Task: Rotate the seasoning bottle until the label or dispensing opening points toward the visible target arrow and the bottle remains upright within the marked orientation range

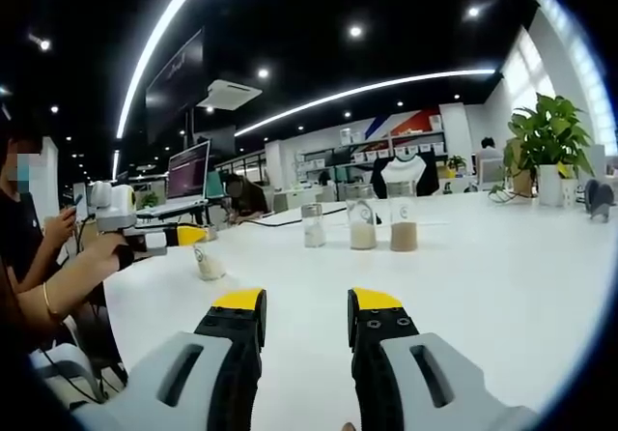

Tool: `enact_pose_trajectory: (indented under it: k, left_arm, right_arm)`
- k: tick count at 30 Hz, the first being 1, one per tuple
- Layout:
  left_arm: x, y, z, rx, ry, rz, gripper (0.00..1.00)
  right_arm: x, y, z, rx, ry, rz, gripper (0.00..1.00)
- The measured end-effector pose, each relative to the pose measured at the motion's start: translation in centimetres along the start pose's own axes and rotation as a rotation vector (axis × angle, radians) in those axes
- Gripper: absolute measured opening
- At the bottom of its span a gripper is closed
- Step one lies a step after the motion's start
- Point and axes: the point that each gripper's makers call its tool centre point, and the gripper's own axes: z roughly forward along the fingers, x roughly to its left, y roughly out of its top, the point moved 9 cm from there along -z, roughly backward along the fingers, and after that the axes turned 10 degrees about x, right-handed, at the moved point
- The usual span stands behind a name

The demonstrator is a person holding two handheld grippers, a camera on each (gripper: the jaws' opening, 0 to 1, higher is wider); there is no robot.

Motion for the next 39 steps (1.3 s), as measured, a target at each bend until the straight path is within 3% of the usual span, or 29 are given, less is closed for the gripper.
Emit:
enact_pose_trajectory:
  k: [13, 21, 25, 30, 34, 39]
  left_arm:
    - [-0.2, 1.4, -0.4, -0.009, 0.013, 0.017, 0.34]
    - [-0.4, 2.6, -0.4, -0.055, 0.026, 0.0, 0.37]
    - [-0.4, 2.6, -0.3, -0.042, 0.043, -0.002, 0.48]
    - [-0.6, 2.2, -0.2, -0.026, 0.067, -0.004, 0.5]
    - [-1.1, 2.8, 0.0, -0.091, 0.033, -0.062, 0.58]
    - [-1.6, 3.0, 0.4, -0.026, 0.052, 0.012, 0.63]
  right_arm:
    - [-0.2, 0.0, -0.2, -0.008, 0.005, 0.014, 0.32]
    - [-0.6, 0.0, -0.3, -0.003, 0.003, 0.014, 0.33]
    - [-0.8, -0.1, -0.5, 0.009, -0.01, 0.002, 0.39]
    - [-1.2, 0.0, -0.7, 0.001, -0.04, 0.015, 0.48]
    - [-1.4, 0.1, -0.7, 0.012, -0.054, 0.001, 0.55]
    - [-1.2, 0.2, -0.7, 0.036, -0.063, -0.029, 0.7]
